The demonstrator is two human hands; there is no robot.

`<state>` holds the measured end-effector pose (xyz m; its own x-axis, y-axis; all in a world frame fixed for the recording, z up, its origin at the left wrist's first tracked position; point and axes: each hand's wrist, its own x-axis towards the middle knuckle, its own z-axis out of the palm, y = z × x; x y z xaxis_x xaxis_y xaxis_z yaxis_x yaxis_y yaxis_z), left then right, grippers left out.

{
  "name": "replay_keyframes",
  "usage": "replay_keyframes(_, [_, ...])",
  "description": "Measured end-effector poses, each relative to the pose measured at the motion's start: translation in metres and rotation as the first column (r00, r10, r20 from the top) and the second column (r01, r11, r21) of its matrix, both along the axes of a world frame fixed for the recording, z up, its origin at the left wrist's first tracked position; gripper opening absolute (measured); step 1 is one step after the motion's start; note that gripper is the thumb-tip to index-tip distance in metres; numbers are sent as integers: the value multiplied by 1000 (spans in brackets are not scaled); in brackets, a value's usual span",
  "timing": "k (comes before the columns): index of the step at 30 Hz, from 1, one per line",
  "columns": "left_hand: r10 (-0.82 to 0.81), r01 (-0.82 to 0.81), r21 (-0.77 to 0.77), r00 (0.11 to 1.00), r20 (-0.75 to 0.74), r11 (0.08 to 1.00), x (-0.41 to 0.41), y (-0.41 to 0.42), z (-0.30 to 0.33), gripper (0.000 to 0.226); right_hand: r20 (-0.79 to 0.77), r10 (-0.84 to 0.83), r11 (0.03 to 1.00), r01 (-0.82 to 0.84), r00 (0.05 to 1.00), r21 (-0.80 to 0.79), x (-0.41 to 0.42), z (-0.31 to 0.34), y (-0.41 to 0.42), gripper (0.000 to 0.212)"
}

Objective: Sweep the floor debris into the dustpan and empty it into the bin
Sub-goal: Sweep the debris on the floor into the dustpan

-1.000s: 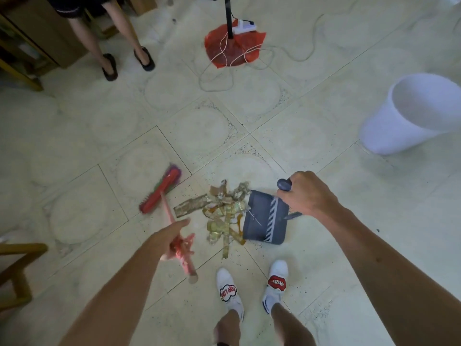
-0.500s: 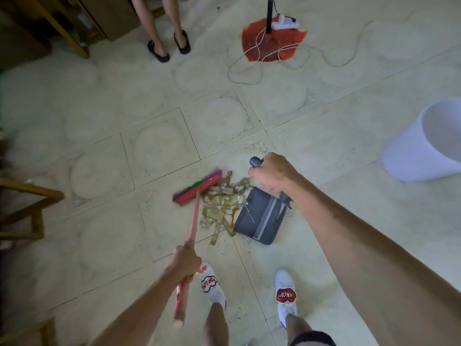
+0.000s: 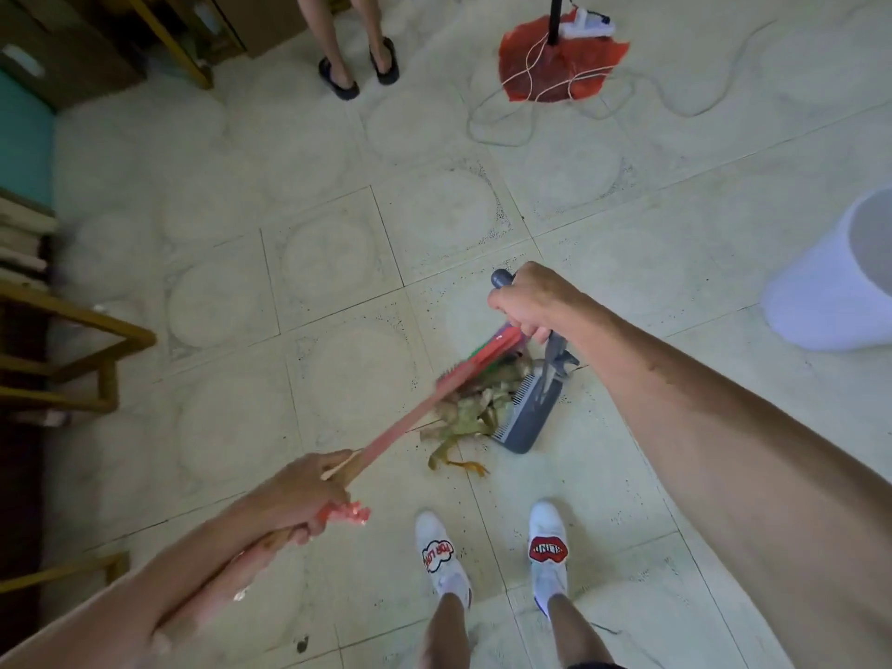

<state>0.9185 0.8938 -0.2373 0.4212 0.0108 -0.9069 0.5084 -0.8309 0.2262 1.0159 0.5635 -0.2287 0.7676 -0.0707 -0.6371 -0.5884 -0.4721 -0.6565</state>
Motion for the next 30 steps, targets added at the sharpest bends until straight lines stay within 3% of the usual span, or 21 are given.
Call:
replay_keyframes(3, [104, -104, 43, 995, -3, 994, -16, 19, 12, 27, -12, 33, 998, -34, 999, -48, -13, 6, 0, 19])
replay_keyframes(5, [92, -90, 141, 996, -8, 986, -34, 25, 12, 14, -31, 88, 993, -90, 996, -76, -25, 10, -4, 20])
replay_keyframes(8, [72, -74, 245, 997, 18, 967, -67, 20, 4, 14, -85, 157, 981, -165, 984, -101, -41, 11, -11, 20])
replay_keyframes(11, [117, -113, 169, 993, -12, 979, -97, -12, -1, 22, -149, 175, 978, -190, 973, -92, -53, 10, -19, 16])
replay_keyframes(12, [201, -197, 102, 979, -35, 975, -105, -24, -4, 22, -157, 183, 975, -199, 970, -96, -57, 10, -21, 15])
replay_keyframes(15, [496, -504, 6, 848, -186, 864, -116, -61, -6, 24, -133, 185, 971, -202, 974, -130, -69, 6, -28, 16])
replay_keyframes(18, [672, -726, -103, 673, -308, 680, -121, -98, 3, 22, -95, 174, 975, -185, 980, -125, -77, 4, -31, 19])
replay_keyframes(21, [784, -866, -180, 500, -368, 467, -119, -119, 3, 20, -88, 181, 976, -190, 980, -104, -82, 4, -30, 19])
replay_keyframes(24, [788, -932, -217, 362, -498, 291, -103, -117, -4, 31, -87, 195, 973, -204, 977, -106, -84, 4, -30, 19])
replay_keyframes(27, [751, -933, -256, 357, -556, 254, -83, -89, 1, 35, -76, 182, 976, -190, 980, -109, -86, 2, -32, 23])
replay_keyframes(29, [731, -903, -278, 428, -531, 327, -73, -59, 9, 33, -52, 163, 979, -168, 985, -118, -87, 1, -34, 24])
replay_keyframes(30, [717, -863, -289, 505, -481, 414, -69, -42, 13, 32, -39, 154, 979, -158, 987, -130, -88, 1, -36, 24])
